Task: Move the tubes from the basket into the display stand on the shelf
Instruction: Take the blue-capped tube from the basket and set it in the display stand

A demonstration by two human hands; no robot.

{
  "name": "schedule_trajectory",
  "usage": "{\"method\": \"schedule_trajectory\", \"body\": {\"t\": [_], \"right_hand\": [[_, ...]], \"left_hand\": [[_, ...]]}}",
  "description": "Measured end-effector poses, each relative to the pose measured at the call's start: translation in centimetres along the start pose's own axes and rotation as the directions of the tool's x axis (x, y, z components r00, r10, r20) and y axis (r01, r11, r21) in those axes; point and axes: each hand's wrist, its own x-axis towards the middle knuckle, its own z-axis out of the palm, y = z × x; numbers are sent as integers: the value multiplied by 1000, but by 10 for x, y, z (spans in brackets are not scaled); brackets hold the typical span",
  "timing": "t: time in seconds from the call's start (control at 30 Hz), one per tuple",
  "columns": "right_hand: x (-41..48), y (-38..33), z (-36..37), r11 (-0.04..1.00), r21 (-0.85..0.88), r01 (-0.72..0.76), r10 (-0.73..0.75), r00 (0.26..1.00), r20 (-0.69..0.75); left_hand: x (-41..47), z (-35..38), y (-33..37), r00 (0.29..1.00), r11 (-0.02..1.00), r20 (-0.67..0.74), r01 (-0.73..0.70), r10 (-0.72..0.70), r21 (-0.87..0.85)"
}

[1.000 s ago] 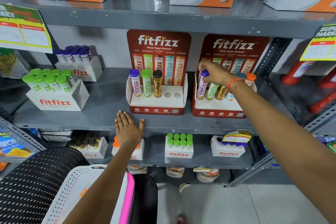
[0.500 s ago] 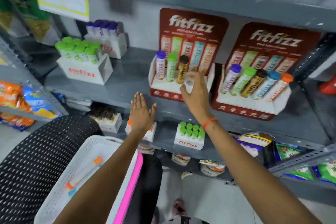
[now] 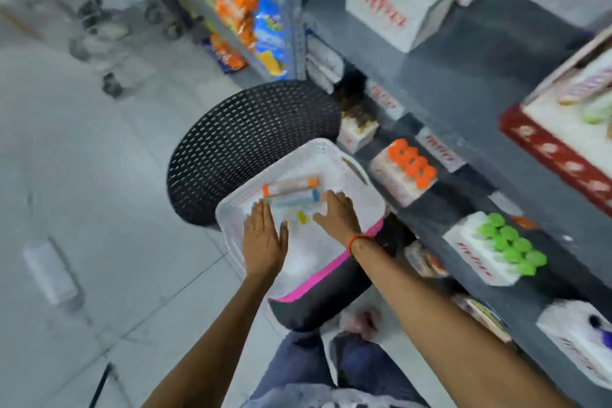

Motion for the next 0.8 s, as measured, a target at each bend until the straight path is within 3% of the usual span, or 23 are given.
{"method": "schedule_trajectory", "body": {"t": [0.17, 0.27, 0.37, 0.53, 0.63, 0.8], "right_hand": [[9, -27, 40, 961, -211, 178, -147, 977, 153], [4, -68, 85, 887, -283, 364, -286, 915, 283], [-12, -105, 142, 776, -348, 526, -440, 847, 298], [-43, -122, 210, 776, -442, 451, -347, 889, 299], [-56, -112, 250, 768, -390, 508, -358, 845, 397], [-87, -121, 307, 758, -181, 627, -428, 688, 586]], "left_hand": [[-36, -3, -38, 984, 982, 61, 162, -169, 96], [-70, -10, -68, 964, 957, 69, 245, -257, 153], [-107, -19, -100, 931, 915, 44, 347, -363, 207], [-161, -37, -156, 836, 788, 7, 514, -548, 340], [-199, -44, -186, 781, 726, -22, 590, -624, 353], [-267, -43, -221, 641, 567, -71, 721, -765, 398]]}}
